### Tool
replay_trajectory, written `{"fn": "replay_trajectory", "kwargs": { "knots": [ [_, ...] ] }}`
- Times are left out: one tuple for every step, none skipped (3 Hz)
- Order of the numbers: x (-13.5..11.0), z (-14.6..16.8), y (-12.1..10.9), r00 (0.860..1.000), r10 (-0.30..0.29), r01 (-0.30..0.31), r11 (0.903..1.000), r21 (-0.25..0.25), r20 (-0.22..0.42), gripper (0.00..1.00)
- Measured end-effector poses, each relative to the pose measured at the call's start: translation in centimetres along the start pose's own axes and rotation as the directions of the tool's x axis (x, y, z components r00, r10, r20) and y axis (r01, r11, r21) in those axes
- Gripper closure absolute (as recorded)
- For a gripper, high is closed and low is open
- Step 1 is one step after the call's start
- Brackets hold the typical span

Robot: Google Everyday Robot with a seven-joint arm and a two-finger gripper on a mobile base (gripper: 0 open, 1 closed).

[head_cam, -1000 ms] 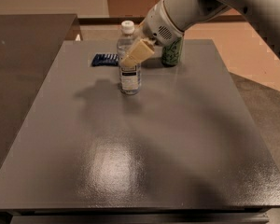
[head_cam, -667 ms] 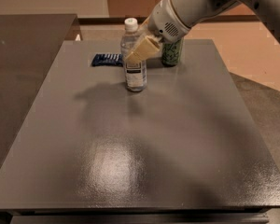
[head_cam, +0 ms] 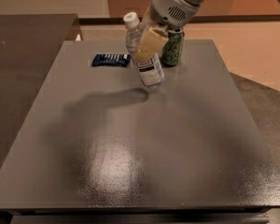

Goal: Knock blue plastic bottle over

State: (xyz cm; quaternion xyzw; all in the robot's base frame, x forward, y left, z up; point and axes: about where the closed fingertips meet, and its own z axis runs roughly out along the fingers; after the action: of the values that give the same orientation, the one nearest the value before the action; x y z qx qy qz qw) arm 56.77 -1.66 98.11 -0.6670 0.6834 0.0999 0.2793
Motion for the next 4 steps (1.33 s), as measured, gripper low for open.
{"fn": "replay_trajectory", "kwargs": {
  "knots": [
    [1.3, -0.8, 1.6, 0.978, -0.111, 0.105, 0.9936, -0.041, -0.177, 1.00],
    [1.9, -0.4, 2.9, 0.923, -0.230, 0.227, 0.9728, -0.047, -0.309, 1.00],
    [2.3, 1.1, 3.5, 0.844, -0.326, 0.348, 0.9371, -0.027, -0.425, 1.00],
    [2.5, 2.5, 4.0, 0.773, -0.389, 0.437, 0.8992, -0.023, -0.500, 0.82]
  ]
}}
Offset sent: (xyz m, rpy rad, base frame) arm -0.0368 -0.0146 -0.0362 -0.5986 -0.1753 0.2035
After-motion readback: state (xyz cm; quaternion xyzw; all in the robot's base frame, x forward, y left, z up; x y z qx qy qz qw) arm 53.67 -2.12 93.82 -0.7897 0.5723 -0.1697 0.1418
